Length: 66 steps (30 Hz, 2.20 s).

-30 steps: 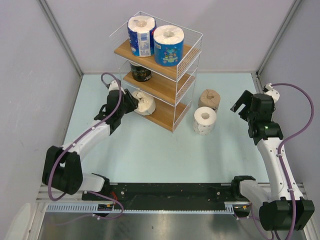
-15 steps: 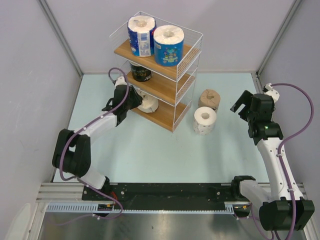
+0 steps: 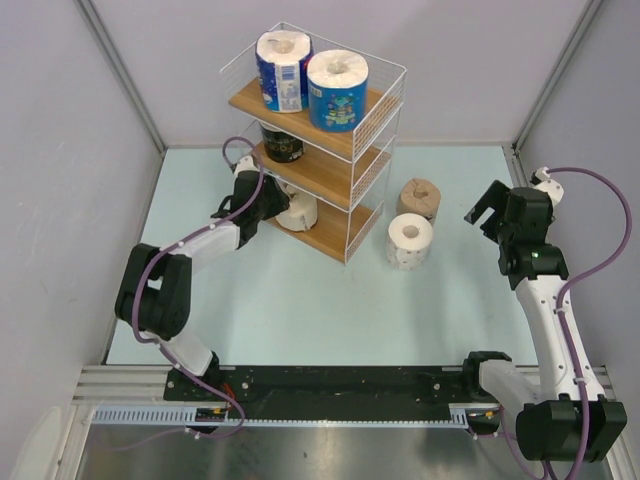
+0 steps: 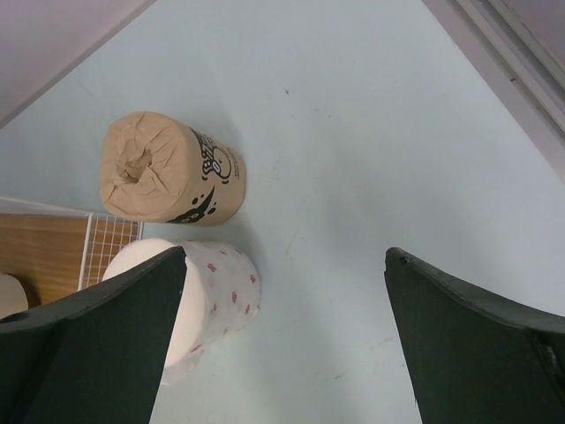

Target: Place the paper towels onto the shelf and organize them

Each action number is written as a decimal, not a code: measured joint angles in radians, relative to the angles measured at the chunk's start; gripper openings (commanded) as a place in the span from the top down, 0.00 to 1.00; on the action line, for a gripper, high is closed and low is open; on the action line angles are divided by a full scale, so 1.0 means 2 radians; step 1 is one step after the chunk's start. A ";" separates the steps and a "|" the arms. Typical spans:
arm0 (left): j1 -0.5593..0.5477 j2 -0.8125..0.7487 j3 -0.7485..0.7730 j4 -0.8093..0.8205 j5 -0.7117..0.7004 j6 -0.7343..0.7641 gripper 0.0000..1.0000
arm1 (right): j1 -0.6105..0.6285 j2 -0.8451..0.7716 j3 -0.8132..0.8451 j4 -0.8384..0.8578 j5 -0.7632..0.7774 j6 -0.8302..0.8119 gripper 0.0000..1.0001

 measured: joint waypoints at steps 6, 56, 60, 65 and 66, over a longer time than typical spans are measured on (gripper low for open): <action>0.000 0.001 0.003 0.005 0.008 -0.008 0.23 | -0.001 -0.001 0.000 0.000 0.000 0.000 0.00; 0.006 -0.079 -0.242 0.323 0.084 -0.088 0.00 | 0.037 0.191 0.002 0.103 -0.086 0.038 0.00; 0.006 -0.047 -0.237 0.372 0.100 -0.105 0.00 | 0.037 0.191 0.002 0.103 -0.087 0.037 0.00; 0.006 -0.007 -0.231 0.435 0.125 -0.132 0.00 | 0.034 0.188 0.002 0.100 -0.088 0.030 0.00; 0.006 -0.002 -0.231 0.446 0.129 -0.138 0.00 | 0.033 0.187 0.002 0.098 -0.088 0.029 0.00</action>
